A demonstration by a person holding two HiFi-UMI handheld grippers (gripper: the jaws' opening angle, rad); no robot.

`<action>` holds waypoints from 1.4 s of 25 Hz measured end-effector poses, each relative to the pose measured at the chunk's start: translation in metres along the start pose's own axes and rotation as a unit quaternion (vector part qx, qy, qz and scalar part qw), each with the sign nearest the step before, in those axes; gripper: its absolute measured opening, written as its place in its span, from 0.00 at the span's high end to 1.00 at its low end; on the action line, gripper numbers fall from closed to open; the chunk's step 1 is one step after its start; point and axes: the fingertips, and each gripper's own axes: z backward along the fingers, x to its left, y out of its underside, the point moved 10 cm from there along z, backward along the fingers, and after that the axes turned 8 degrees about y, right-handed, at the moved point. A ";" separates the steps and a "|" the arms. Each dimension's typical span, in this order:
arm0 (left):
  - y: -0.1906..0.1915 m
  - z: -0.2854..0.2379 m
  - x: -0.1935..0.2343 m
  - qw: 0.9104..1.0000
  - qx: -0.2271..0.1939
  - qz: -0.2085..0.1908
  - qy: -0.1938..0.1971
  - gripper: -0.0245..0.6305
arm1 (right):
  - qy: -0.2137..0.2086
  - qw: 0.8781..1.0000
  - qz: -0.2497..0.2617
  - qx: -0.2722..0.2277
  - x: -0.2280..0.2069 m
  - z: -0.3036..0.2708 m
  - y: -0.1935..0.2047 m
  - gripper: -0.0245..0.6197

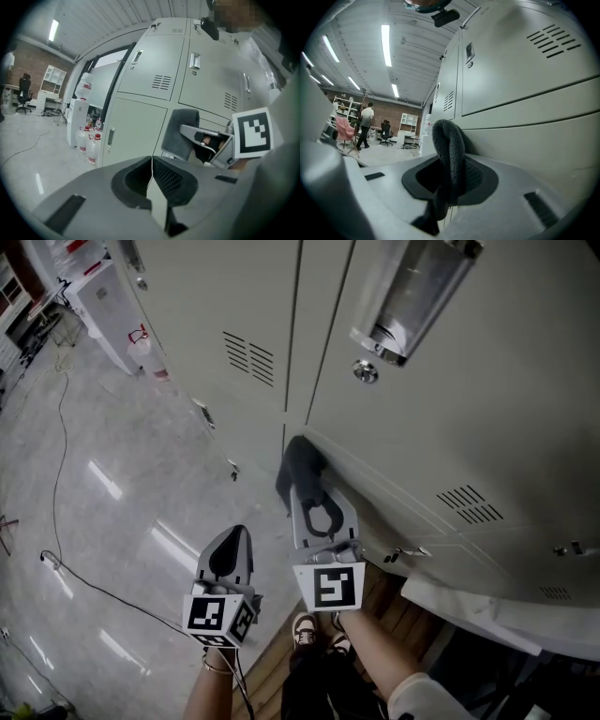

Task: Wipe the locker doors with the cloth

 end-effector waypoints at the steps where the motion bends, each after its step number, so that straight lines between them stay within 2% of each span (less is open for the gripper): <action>1: 0.001 -0.001 0.000 1.000 0.000 0.001 -0.001 0.95 | 0.003 1.000 -0.001 -0.001 0.000 0.000 0.001 0.85; 15: 0.008 -0.003 -0.018 1.000 0.003 0.011 0.004 0.95 | 0.070 0.997 -0.015 0.000 -0.025 0.022 0.004 0.85; 25: 0.016 -0.006 -0.047 0.999 0.015 0.015 0.032 0.95 | 0.111 0.993 -0.035 0.003 -0.050 0.061 0.003 0.85; 35: 0.018 -0.009 -0.091 0.998 0.015 -0.004 0.065 0.95 | 0.160 0.986 -0.037 0.009 -0.083 0.114 0.006 0.85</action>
